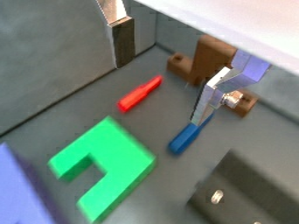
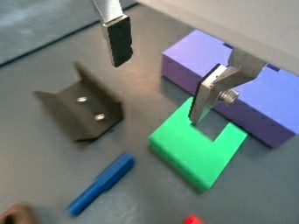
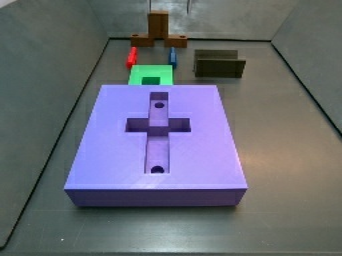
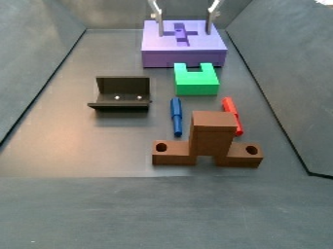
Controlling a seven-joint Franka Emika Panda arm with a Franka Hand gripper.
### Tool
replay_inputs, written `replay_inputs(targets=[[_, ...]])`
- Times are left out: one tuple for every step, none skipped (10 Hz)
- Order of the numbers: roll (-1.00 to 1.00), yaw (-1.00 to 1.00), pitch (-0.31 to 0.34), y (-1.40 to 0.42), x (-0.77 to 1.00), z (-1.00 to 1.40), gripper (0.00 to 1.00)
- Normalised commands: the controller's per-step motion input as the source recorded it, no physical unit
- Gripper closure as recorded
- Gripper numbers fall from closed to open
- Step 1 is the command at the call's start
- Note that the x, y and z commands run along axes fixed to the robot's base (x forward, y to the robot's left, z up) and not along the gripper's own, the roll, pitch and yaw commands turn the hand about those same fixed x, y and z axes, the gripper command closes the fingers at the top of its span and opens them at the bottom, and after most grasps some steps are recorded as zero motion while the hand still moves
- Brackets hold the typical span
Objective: Pick up the green object. Move up. Place the green object on the fixture. Regrasp the green object. Move to above the board. Insert the green object.
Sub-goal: Pick up the green object.
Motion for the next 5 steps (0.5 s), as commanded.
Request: replay_inputs(targets=[[-0.19,0.0,-0.09,-0.78,0.0,-0.61,0.0],[-0.14,0.0,-0.14,-0.53,-0.15,-0.62,0.0],[0.05,0.18,-0.233,-0.43,-0.25,-0.53,0.0],[0.0,0.17,-0.147,-0.27,0.0,-0.58,0.0],[0.09,0.2,-0.179,-0.27,-0.08,-0.53,0.0]])
